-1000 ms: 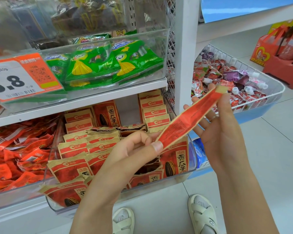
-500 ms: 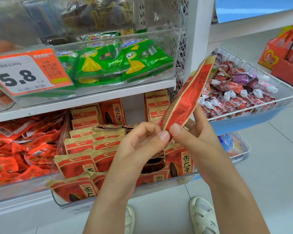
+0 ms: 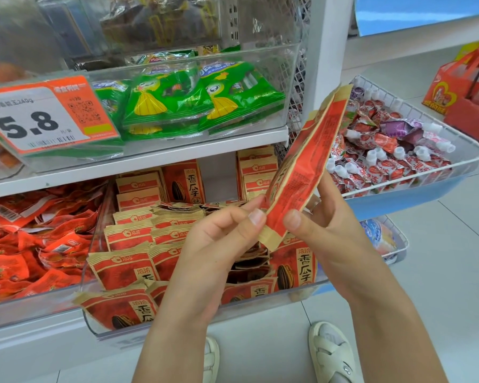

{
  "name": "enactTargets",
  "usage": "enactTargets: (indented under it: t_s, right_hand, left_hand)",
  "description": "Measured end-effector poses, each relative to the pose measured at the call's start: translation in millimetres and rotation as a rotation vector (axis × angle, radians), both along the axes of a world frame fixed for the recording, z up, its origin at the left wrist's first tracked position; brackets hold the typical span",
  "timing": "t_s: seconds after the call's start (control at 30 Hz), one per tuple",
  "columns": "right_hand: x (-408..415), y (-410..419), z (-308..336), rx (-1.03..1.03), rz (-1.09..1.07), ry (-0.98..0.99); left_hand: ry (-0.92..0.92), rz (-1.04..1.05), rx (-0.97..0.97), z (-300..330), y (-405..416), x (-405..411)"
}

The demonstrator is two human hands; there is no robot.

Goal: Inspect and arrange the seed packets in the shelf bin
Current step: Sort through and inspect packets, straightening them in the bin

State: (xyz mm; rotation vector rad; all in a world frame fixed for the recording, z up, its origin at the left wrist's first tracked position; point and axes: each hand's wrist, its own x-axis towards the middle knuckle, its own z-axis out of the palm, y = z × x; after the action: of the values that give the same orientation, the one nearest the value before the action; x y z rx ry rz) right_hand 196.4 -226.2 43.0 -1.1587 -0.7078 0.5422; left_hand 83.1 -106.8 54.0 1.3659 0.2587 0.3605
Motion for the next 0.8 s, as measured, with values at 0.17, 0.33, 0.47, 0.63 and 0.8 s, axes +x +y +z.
enactTargets:
  t_s: [0.17,0.33,0.47,0.63,0.8]
  right_hand:
    - [-0.9,-2.6,3.5,-0.006,0.018,-0.005]
    - [-0.9,-3.0,4.2,0.008,0.042,0.001]
    - [-1.7,-2.7,5.0,0.015,0.046,0.012]
    - [-2.5,-1.4,6.1,-0.015,0.025,0.001]
    - [-2.3,-1.7,2.1,-0.014,-0.085,0.124]
  left_hand:
    - [-0.048,-0.035,-0.024,-0.7,-0.3,0.2]
    - [-0.056,-0.039,-0.067,-4.0,1.5,1.2]
    - [-0.068,-0.042,-0.084,-4.6,2.4,1.0]
    - [-0.065,-0.046,-0.093,-6.2,2.7,1.6]
    - [-0.107,-0.115,-0.371,-3.7,6.7,1.0]
